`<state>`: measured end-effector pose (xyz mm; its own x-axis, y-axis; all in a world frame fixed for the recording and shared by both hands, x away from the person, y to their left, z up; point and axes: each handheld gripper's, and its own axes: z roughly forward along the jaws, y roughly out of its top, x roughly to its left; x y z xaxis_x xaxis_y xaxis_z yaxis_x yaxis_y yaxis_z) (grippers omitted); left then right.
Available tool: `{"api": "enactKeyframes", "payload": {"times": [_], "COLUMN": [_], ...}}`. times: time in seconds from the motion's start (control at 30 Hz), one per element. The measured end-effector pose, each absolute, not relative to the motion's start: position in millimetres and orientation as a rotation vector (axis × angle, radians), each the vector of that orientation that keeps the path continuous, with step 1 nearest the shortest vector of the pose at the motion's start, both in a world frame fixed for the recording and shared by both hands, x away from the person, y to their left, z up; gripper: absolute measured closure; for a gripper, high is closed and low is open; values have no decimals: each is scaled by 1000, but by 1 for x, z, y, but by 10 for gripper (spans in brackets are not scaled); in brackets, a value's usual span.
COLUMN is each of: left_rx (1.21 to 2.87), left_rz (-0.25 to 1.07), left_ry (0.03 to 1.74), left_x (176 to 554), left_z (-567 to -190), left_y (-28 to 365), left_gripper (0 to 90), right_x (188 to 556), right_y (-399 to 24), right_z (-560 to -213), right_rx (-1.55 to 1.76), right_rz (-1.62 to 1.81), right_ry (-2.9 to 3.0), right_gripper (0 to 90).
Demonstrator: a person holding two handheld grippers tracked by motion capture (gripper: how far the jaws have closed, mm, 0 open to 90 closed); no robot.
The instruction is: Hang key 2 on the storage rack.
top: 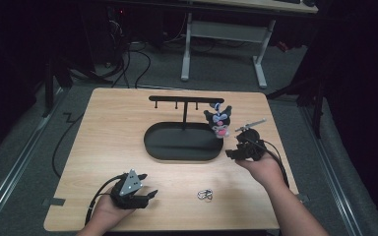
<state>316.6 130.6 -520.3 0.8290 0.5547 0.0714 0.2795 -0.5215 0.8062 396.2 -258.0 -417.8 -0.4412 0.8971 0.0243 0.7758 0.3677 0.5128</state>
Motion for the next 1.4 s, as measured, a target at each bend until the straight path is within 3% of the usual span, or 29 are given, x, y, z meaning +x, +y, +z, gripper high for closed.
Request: {"api": "enactKeyframes", "payload": {"times": [0.77, 1.17, 1.33, 1.4], "left_rx": [2140, 2130, 2164, 2116], "left_rz": [341, 304, 338, 293], "left_ry": [612, 641, 597, 654], "left_x": [314, 311, 312, 308], "left_z": [-519, -524, -522, -523], "left_y": [123, 116, 121, 120], "left_gripper": [357, 357, 357, 357], "right_x": [283, 268, 270, 271], "right_y": [-279, -228, -215, -213], "right_z": [-512, -511, -515, -517], "right_rx": [1486, 1292, 1247, 1240], "right_rz": [1043, 1143, 1048, 1018], "right_ry": [2154, 2340, 2360, 2362], "right_gripper": [518, 591, 505, 500]}}
